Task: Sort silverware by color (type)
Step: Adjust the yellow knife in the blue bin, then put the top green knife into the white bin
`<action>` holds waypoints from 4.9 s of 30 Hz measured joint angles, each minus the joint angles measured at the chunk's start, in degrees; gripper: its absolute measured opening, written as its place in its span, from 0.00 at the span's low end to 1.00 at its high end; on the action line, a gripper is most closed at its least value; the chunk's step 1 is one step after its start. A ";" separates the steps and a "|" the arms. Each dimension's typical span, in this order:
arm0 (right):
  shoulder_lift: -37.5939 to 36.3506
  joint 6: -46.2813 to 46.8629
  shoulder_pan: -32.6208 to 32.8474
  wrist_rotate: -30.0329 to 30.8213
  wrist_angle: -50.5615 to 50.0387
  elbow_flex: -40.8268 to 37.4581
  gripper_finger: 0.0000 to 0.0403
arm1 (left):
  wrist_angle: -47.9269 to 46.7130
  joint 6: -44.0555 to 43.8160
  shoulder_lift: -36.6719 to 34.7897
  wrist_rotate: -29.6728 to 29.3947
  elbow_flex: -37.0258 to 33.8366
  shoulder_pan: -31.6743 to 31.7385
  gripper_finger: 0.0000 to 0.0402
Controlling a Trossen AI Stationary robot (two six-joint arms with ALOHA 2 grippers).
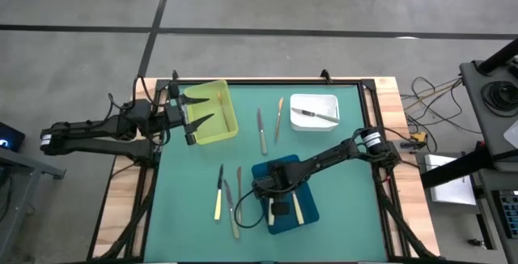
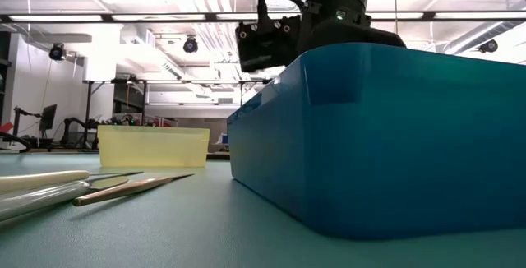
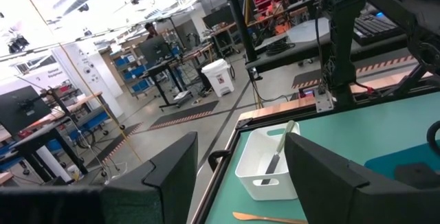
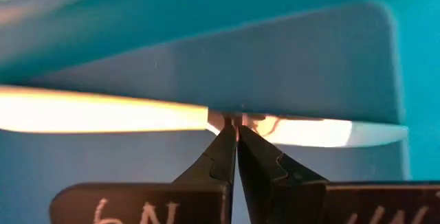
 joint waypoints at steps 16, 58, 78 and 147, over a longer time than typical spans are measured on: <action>1.92 0.77 0.27 -4.81 2.49 0.48 0.02 | -0.13 0.00 0.00 0.00 0.00 0.00 0.50; 2.56 -12.60 0.26 7.62 -0.54 1.86 0.02 | -0.16 0.02 0.07 -0.84 0.00 0.00 0.50; -8.51 -8.59 -0.59 18.82 -5.32 1.38 0.02 | -0.14 -0.86 0.30 -0.84 0.00 0.01 0.50; -9.58 15.68 -29.00 13.78 6.32 4.95 0.02 | -6.75 -4.04 23.10 -11.41 8.37 17.20 0.50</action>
